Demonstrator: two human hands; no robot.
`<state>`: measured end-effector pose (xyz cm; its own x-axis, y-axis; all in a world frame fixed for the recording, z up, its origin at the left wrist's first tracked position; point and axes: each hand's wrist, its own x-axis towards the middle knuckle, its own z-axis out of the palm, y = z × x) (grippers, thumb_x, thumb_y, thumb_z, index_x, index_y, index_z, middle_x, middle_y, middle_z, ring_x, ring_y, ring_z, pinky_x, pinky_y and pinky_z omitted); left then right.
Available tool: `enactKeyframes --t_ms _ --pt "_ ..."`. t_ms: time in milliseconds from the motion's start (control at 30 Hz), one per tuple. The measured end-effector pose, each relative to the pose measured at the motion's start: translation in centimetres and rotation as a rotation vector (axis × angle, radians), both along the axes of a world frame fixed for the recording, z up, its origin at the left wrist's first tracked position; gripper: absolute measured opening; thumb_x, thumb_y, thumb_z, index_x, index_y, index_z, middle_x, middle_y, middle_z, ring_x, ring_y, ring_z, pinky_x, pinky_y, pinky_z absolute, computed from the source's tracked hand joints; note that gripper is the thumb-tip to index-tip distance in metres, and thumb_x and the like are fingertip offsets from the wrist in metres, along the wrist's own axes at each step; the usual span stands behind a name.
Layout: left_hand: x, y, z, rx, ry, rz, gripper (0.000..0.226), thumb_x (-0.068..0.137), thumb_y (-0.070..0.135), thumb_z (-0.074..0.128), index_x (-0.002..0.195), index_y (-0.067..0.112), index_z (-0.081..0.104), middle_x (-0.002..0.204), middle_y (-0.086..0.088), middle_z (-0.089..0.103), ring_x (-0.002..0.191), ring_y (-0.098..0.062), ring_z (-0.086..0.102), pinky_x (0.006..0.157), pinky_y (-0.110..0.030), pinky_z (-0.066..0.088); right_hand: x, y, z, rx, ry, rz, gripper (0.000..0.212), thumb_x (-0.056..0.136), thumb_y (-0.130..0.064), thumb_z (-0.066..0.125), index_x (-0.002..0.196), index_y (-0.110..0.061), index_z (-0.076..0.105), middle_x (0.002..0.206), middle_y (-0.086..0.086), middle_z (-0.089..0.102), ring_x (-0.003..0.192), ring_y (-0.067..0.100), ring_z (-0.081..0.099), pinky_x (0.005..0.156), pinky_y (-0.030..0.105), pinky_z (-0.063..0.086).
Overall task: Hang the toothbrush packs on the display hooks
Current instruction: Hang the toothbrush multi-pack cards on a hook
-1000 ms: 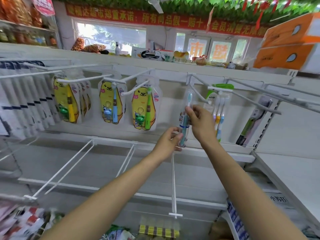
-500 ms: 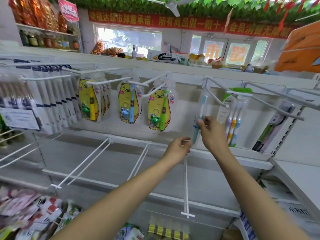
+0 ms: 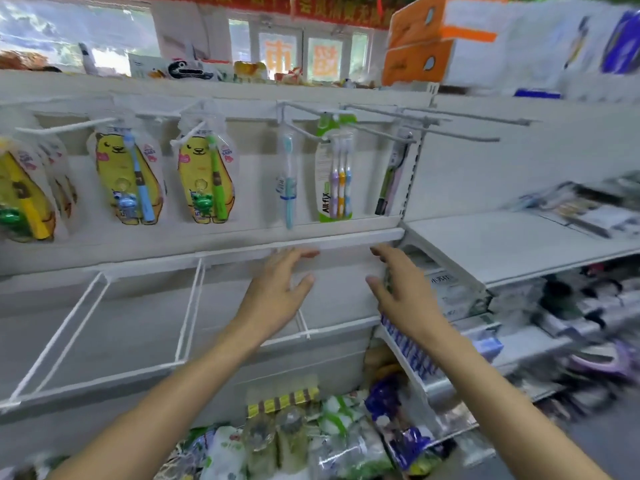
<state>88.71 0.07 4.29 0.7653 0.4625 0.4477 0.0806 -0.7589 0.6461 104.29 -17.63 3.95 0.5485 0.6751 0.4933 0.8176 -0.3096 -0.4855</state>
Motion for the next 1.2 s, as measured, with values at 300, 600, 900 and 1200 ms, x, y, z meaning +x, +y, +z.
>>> enactKeyframes --t_ms 300,600,900,1200 --pt "4.3 -10.1 1.3 0.645 0.049 -0.167 0.058 0.087 0.038 0.063 0.140 0.023 0.048 0.141 -0.001 0.049 0.133 -0.024 0.044 0.114 -0.043 0.030 -1.9 -14.7 0.6 -0.195 -0.249 -0.293 0.054 0.094 -0.020 0.064 0.145 -0.016 0.045 0.141 0.003 0.052 0.129 0.024 0.047 0.103 0.038 0.044" --pt "12.1 -20.9 -0.2 0.662 0.037 -0.350 0.056 0.081 0.042 0.067 0.130 0.021 0.053 0.132 -0.001 0.052 0.120 -0.021 0.047 0.103 -0.033 0.033 2.0 -27.5 0.0 -0.228 -0.195 -0.456 0.052 0.094 -0.025 0.064 0.142 -0.015 0.046 0.143 0.002 0.050 0.127 0.022 0.049 0.101 0.036 0.045" --pt "22.5 -32.5 -0.9 0.563 0.056 -0.380 0.052 0.086 0.041 0.065 0.133 0.027 0.047 0.136 0.005 0.048 0.121 -0.018 0.049 0.098 -0.035 0.041 11.8 -39.5 -0.4 -0.287 -0.190 -0.478 0.053 0.096 -0.030 0.063 0.144 -0.016 0.045 0.144 0.000 0.049 0.131 0.019 0.046 0.105 0.031 0.040" --pt "31.9 -39.2 -1.7 0.494 0.108 -0.334 0.050 0.087 0.038 0.064 0.133 0.027 0.048 0.135 0.004 0.049 0.122 -0.020 0.050 0.098 -0.039 0.045 21.7 -47.0 -1.1 -0.289 -0.126 -0.454 0.052 0.096 -0.034 0.060 0.144 -0.023 0.043 0.144 -0.005 0.049 0.132 0.016 0.043 0.102 0.032 0.041"
